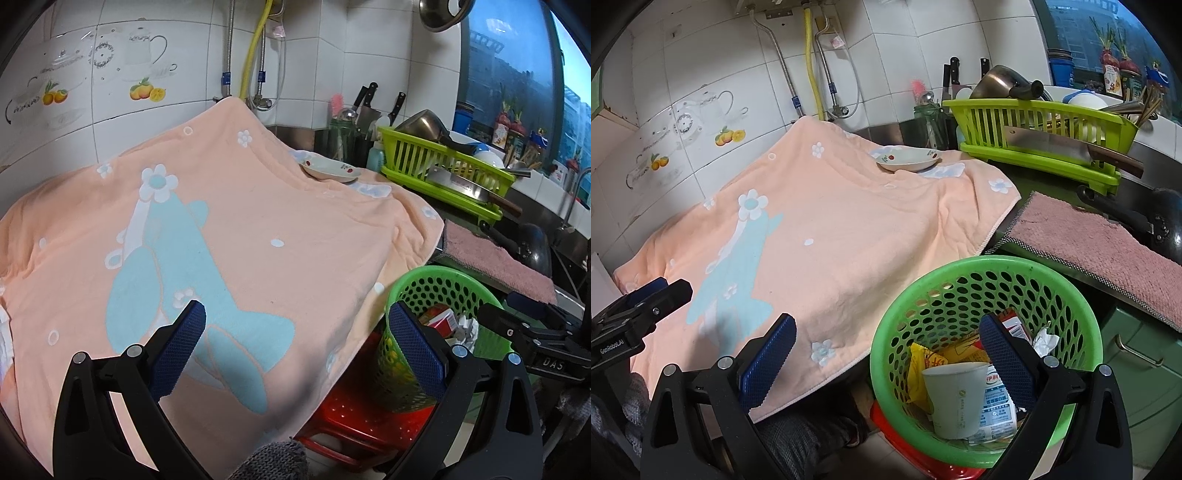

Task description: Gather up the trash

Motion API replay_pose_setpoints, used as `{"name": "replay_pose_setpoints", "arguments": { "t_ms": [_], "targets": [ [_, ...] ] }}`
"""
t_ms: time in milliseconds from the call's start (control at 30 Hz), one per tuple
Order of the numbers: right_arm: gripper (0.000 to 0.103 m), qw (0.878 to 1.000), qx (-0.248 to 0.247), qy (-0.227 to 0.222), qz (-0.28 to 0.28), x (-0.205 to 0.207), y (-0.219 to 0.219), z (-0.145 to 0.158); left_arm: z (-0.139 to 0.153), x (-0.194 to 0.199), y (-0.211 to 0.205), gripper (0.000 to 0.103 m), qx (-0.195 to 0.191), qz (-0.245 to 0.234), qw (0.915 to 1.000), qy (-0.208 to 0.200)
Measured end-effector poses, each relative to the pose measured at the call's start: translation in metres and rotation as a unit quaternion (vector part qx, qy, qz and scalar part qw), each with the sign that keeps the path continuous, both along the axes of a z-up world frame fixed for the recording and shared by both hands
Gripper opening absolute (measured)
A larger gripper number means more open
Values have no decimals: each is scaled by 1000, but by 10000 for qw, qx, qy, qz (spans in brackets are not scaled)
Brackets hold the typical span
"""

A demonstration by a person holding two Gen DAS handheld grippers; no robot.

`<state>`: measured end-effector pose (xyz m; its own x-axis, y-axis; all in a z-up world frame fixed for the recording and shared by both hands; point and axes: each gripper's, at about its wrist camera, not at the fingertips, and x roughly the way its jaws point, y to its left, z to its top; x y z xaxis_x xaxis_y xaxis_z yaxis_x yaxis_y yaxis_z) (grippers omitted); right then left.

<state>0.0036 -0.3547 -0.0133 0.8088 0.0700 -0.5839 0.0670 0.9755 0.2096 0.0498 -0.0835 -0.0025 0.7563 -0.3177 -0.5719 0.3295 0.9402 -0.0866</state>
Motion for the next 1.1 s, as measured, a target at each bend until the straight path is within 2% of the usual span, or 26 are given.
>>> {"name": "replay_pose_setpoints", "arguments": {
  "t_ms": [833, 1100],
  "targets": [
    [96, 10000, -4, 8, 13, 0, 2, 0, -1, 1, 0, 98, 4, -66, 10000, -37],
    [96, 10000, -1, -17, 20, 0, 2, 0, 5, 1, 0, 98, -171, -202, 9996, -39]
  ]
}}
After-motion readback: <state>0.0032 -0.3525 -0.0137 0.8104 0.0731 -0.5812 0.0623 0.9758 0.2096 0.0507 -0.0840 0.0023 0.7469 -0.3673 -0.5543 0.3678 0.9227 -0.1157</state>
